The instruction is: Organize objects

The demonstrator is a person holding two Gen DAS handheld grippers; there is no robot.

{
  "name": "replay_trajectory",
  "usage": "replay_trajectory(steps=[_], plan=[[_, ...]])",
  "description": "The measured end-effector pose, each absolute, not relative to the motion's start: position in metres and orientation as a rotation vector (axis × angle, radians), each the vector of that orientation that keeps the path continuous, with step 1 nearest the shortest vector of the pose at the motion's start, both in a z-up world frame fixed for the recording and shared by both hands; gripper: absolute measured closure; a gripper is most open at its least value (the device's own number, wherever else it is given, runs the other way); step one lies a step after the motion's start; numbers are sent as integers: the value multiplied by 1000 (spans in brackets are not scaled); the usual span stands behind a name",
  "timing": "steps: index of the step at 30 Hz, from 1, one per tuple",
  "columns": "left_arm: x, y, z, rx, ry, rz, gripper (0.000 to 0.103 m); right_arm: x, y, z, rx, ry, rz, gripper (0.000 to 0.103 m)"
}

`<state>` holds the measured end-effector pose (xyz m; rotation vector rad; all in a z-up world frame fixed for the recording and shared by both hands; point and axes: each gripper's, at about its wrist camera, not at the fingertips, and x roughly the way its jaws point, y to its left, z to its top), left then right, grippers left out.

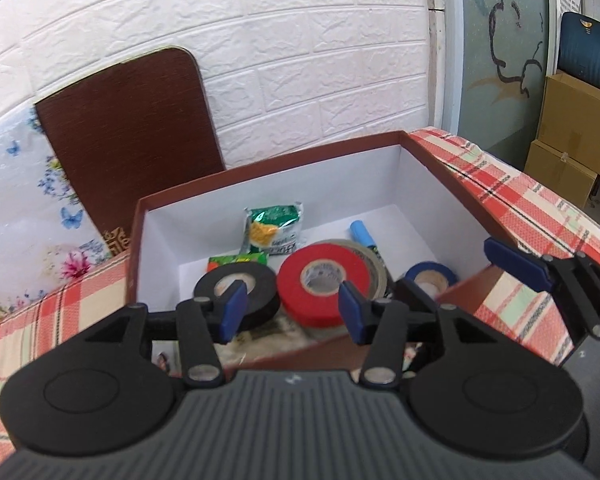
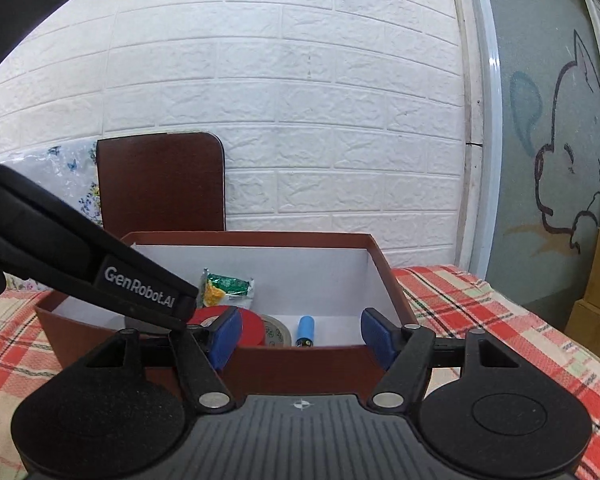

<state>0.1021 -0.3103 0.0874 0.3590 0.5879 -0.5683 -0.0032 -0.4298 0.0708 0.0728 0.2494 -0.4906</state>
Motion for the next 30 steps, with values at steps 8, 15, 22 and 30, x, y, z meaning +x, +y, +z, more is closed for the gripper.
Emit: replay_trajectory(steps=[8, 15, 22, 30], plan=[[85, -287, 89, 353, 591, -532, 48, -31, -403, 72, 115, 242, -471, 37], [72, -264, 84, 346, 597, -511, 47, -45, -385, 66, 163, 274, -433, 36], [63, -233, 68, 332, 638, -486, 46, -57, -366, 48, 242, 340, -382, 36], [56, -193, 51, 301, 684, -458, 43, -65, -340, 40, 275, 404, -346, 32]])
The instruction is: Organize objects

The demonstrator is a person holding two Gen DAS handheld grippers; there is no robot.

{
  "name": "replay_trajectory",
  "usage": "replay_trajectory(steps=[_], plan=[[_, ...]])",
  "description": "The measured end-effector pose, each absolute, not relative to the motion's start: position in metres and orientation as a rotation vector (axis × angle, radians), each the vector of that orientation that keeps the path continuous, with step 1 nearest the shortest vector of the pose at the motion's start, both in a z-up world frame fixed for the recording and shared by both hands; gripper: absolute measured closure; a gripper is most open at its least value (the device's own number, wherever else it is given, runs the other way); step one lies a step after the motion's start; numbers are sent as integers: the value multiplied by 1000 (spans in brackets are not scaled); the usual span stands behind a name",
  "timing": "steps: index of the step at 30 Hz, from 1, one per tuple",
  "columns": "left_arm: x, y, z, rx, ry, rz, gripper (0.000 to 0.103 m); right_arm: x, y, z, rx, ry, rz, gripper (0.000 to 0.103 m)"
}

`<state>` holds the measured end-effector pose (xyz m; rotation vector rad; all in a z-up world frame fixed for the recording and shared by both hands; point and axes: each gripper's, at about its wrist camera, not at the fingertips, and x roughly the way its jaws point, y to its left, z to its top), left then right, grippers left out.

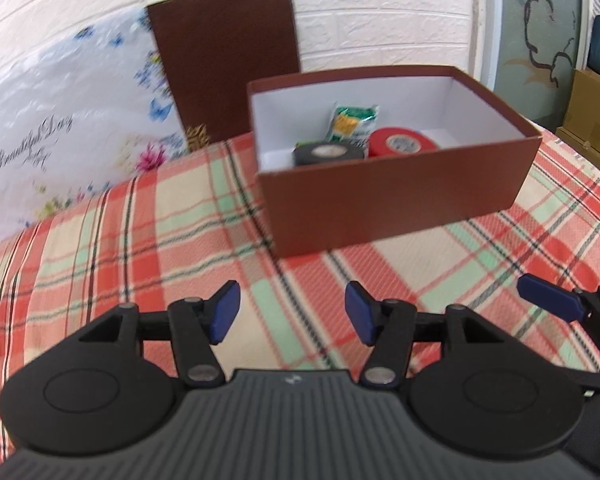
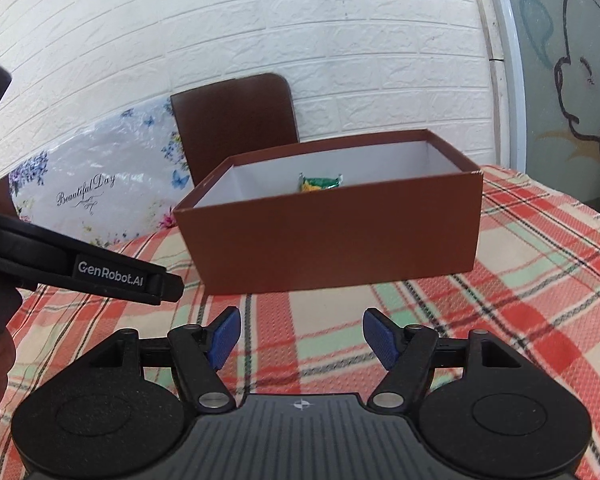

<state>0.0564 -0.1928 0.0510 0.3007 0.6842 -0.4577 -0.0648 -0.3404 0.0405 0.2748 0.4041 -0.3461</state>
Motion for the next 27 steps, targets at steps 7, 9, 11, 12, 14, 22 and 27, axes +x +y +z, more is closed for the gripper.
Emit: replay_trajectory(steps=[7, 9, 11, 12, 14, 22, 27], plan=[[43, -152, 47, 268, 671, -426, 31, -80, -317, 50, 328, 387, -347, 25], [37, -142, 46, 264, 661, -414, 25, -82, -306, 55, 326, 375, -345, 22], [31, -131, 45, 260, 648, -402, 20, -84, -296, 58, 314, 368, -341, 15], [27, -125, 44, 256, 642, -397, 17, -85, -290, 60, 309, 366, -343, 11], [23, -114, 42, 246, 636, -381, 15, -85, -281, 61, 304, 370, -340, 5], [12, -76, 31, 209, 654, -311, 8, -83, -256, 59, 292, 427, -366, 1], [7, -65, 30, 187, 650, -311, 2, -86, -245, 62, 300, 427, -362, 1]])
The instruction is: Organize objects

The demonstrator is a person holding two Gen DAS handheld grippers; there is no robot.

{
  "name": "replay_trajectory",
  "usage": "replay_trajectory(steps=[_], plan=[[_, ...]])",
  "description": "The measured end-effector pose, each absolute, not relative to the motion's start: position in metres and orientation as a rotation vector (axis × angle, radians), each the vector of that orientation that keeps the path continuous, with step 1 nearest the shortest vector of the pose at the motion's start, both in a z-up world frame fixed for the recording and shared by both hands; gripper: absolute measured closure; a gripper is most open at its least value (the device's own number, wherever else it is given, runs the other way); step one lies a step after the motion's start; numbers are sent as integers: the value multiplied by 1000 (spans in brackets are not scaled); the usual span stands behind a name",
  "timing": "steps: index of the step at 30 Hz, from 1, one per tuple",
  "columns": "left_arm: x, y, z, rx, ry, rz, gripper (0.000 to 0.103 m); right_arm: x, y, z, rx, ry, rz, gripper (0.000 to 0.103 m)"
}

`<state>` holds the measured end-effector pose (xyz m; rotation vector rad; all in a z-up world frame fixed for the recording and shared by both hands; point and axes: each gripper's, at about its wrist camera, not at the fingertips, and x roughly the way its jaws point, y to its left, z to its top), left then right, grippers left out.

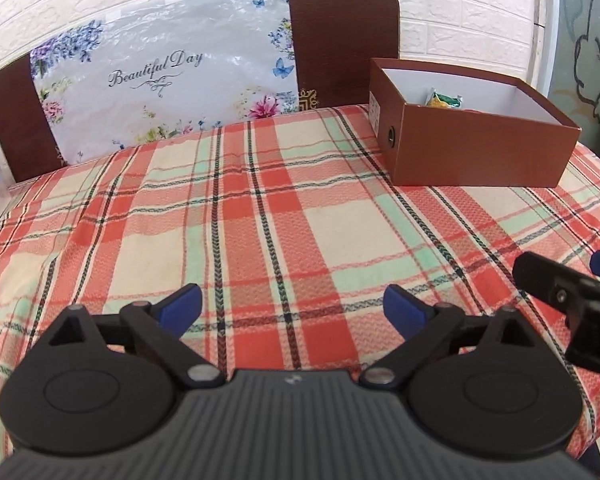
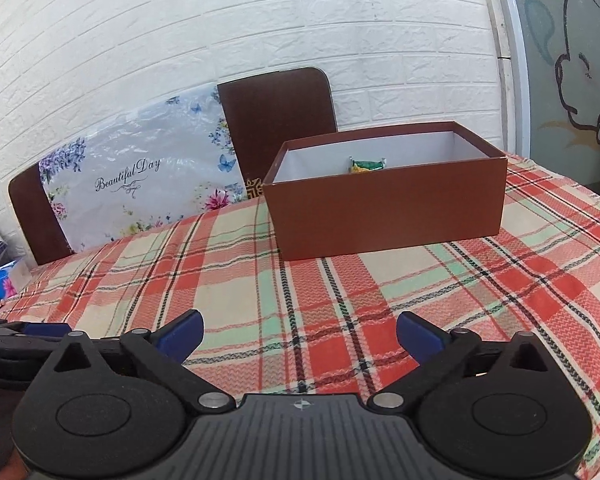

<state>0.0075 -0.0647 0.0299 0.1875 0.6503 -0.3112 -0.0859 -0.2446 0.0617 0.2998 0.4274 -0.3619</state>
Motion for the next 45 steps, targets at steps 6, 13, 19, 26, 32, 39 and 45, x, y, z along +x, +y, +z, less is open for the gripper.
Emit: replay_trajectory(steps=[6, 13, 19, 26, 32, 39, 45], plan=[[0, -55, 36, 172, 597, -268, 0, -89, -230, 66, 271, 418, -369, 1], [-8, -59, 40, 223, 548, -241, 0, -96, -232, 69, 267, 365, -405, 1], [-12, -64, 39, 232, 573, -263, 0, -99, -236, 68, 276, 357, -413, 1], [-14, -69, 37, 254, 584, -265, 0, -95, -245, 62, 298, 390, -425, 1], [-16, -74, 35, 286, 584, -253, 0, -94, -250, 58, 307, 415, -447, 1], [-17, -74, 35, 288, 582, -243, 0, -92, -248, 56, 304, 444, -442, 1], [-17, -75, 35, 284, 604, -243, 0, -90, -247, 55, 301, 462, -436, 1]])
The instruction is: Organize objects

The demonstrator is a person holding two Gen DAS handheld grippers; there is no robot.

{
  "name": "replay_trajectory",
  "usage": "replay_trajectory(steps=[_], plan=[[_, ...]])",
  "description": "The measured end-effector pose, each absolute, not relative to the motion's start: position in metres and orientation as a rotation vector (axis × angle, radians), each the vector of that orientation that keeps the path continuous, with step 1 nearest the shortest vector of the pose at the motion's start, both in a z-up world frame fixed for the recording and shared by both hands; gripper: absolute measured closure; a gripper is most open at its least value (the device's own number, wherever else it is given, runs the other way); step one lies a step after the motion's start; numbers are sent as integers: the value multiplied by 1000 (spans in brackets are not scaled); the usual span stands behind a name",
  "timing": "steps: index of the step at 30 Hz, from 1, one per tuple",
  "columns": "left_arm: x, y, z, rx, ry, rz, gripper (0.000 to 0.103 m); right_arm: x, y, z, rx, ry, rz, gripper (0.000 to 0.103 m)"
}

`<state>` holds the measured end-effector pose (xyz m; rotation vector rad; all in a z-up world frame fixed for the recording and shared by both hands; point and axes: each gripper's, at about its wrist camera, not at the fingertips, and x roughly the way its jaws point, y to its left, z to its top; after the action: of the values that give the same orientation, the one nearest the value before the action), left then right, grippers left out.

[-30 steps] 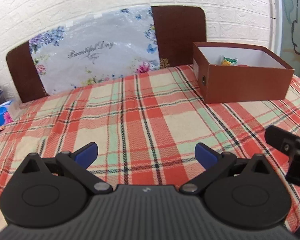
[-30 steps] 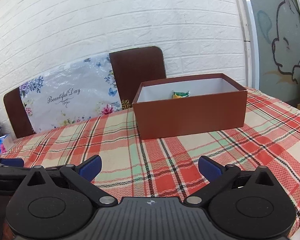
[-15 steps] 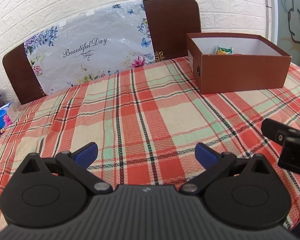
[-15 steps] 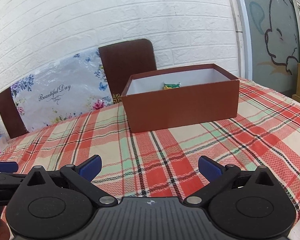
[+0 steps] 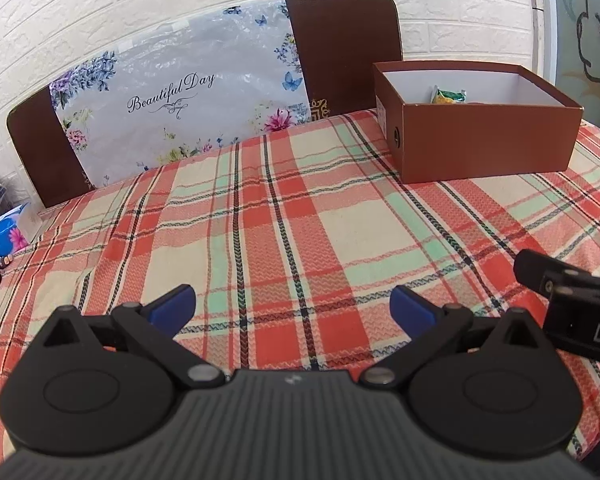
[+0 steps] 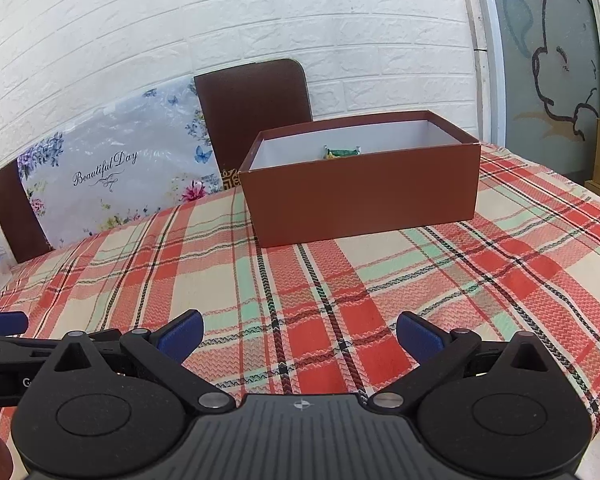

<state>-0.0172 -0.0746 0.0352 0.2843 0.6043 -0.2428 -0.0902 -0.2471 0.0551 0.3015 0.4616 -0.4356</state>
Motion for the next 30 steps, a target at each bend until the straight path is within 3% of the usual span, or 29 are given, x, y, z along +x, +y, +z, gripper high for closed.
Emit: replay_trajectory(steps=[30], plan=[[-14, -75, 25, 295, 660, -214, 0, -84, -248, 47, 300, 542, -417, 1]])
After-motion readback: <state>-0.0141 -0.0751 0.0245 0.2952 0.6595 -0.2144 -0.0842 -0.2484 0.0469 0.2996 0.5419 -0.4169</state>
